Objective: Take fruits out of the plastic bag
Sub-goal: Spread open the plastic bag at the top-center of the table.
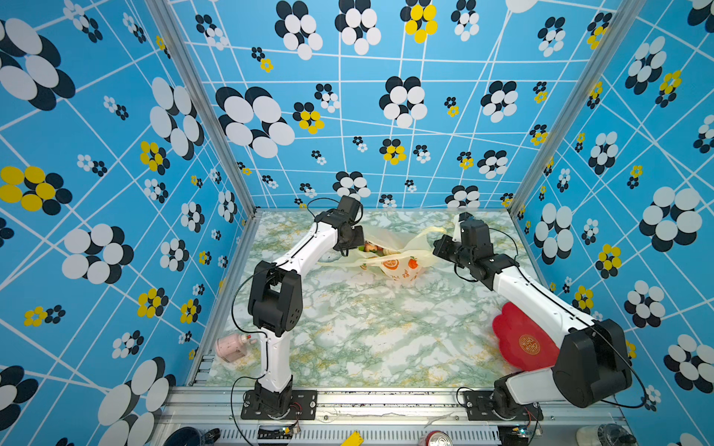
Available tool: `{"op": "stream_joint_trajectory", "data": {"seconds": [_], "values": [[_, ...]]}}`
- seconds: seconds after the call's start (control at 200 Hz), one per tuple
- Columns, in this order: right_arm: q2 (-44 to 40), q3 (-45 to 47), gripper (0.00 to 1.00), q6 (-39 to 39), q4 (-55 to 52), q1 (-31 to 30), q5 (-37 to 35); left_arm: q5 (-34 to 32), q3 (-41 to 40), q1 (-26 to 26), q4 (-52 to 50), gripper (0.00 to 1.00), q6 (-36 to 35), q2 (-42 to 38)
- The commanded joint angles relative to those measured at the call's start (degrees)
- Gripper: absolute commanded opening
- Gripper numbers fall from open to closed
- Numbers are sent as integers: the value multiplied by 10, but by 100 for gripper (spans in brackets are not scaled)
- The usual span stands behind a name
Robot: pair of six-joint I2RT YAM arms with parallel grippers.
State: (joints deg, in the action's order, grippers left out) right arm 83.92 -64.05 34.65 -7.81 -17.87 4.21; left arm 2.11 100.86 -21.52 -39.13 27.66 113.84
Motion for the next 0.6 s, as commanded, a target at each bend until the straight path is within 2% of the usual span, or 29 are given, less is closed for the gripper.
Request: {"op": "stream_joint_trajectory", "data": {"seconds": [0.0,0.095,0.185,0.455,0.595], "values": [[38,-66,0,-9,-26,27,23,58,-4,38,59,0,12,-40],[58,-112,0,-6,-40,40,31,86,-16,65,88,0,23,-57],[54,-118,0,-4,-36,41,33,108,-69,84,131,0,42,-75],[35,26,0,37,30,60,38,122,-277,132,216,0,66,-179],[46,57,0,56,61,56,73,137,-301,126,218,0,58,-183]]}}
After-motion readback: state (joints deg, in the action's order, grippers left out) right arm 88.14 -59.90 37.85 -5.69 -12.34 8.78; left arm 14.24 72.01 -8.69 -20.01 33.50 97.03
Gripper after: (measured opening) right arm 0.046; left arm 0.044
